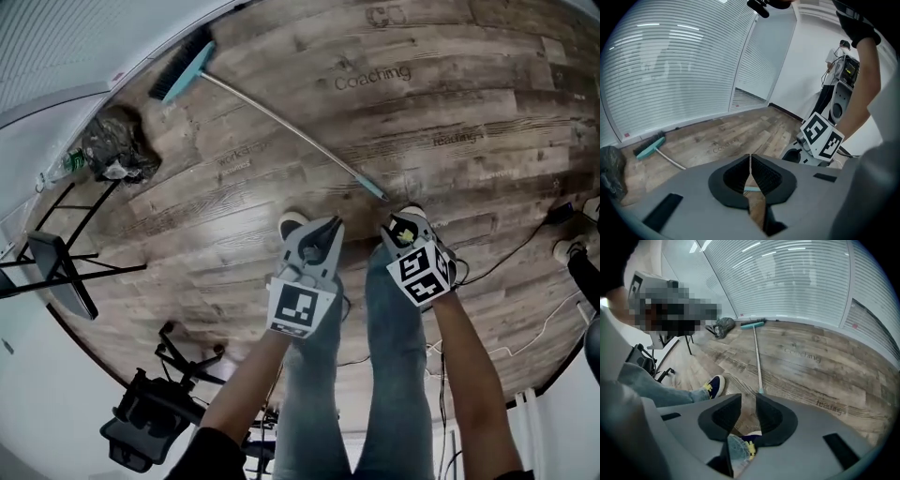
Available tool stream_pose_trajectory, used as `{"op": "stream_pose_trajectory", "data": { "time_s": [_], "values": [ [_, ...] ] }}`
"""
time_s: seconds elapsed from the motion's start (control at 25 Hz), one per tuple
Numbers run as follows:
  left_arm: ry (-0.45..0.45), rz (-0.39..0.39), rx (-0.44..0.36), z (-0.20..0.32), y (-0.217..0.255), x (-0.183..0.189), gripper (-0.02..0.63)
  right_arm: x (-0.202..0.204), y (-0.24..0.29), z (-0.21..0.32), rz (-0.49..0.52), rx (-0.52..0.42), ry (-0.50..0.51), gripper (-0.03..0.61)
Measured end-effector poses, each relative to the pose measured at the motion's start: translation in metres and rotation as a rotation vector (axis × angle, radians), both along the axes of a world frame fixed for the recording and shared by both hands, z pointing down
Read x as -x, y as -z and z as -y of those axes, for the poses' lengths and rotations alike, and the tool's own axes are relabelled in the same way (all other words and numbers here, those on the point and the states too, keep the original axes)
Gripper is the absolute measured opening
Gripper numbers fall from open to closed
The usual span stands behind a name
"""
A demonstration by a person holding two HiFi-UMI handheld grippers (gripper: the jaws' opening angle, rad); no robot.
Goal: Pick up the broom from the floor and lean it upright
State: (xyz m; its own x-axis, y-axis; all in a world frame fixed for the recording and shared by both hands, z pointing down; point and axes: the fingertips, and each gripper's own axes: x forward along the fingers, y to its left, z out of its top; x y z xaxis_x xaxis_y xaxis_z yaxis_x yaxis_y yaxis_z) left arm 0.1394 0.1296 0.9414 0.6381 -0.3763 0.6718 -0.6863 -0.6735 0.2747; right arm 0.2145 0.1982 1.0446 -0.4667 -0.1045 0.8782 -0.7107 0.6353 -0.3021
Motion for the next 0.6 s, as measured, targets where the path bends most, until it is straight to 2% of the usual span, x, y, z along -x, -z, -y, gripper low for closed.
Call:
{"op": "stream_pose_trajectory", "data": {
  "time_s": [0.24,0.6],
  "values": [
    [-0.013,0.022,0.010,-0.012,-0.098,0.009,0.021,-0.007,-0.101,-0.024,-0.035,0.021,0.048,0.103],
    [-0.018,0.005,0.015,-0.025,-0.184,0.016,0.021,-0.013,-0.196,-0.038,-0.115,0.044,0.047,0.104]
  ]
}}
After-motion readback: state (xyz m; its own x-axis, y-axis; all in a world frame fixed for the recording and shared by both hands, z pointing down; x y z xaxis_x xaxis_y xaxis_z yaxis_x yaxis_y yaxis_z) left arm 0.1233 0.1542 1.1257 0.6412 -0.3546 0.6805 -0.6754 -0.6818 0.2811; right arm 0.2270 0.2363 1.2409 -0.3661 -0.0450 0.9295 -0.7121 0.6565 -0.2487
